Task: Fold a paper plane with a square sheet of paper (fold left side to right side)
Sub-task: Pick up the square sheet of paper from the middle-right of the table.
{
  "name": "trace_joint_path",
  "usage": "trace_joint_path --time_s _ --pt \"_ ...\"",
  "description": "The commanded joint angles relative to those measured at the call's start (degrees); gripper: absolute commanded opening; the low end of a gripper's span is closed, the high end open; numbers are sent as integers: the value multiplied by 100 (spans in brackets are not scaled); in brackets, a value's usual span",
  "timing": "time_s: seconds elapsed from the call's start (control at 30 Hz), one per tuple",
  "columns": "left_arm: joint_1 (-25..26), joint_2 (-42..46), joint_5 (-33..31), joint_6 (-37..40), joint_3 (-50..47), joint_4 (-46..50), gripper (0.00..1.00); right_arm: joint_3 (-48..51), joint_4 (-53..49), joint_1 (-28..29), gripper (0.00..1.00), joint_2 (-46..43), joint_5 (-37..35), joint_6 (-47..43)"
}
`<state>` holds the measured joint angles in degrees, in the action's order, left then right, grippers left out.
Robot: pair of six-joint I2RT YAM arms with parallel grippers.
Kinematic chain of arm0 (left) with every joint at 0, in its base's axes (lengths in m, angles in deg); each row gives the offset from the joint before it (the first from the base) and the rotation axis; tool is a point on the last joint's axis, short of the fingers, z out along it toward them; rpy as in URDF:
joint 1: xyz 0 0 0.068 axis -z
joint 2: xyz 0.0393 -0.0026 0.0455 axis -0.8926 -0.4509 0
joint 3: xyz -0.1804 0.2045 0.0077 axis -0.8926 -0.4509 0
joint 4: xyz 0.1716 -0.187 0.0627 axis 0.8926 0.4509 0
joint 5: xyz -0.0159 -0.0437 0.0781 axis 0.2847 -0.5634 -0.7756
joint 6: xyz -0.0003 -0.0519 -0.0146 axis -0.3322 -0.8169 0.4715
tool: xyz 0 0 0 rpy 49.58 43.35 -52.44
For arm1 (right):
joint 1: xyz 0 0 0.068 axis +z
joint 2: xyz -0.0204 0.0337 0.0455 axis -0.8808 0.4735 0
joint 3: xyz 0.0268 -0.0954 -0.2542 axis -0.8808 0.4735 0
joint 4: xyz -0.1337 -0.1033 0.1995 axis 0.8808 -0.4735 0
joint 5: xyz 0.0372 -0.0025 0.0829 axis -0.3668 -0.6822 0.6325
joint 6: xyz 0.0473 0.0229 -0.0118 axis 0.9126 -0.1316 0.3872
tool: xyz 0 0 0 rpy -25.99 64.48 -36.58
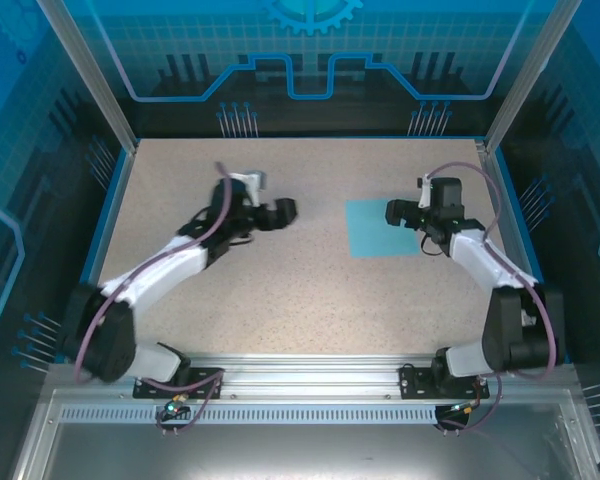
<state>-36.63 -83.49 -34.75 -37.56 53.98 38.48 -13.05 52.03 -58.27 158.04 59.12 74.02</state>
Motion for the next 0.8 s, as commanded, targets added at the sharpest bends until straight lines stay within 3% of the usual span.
trace_joint_path --time_s 0.0,0.23,0.4,0.77 --pt "684 -1132 736 -848 790 618 99 -732 -1496 87 100 728 -99 287" --pt "1368 -2813 1199 -1207 2301 778 98 -1675 -1945 78 99 1894 -213 442" --pt "1468 -3536 1586 -1394 2843 745 98 -1968 -2158 68 99 2362 -327 544" --pt "1475 -4449 1809 -1611 3703 1033 98 -2212 -2478 78 99 2823 -86 547"
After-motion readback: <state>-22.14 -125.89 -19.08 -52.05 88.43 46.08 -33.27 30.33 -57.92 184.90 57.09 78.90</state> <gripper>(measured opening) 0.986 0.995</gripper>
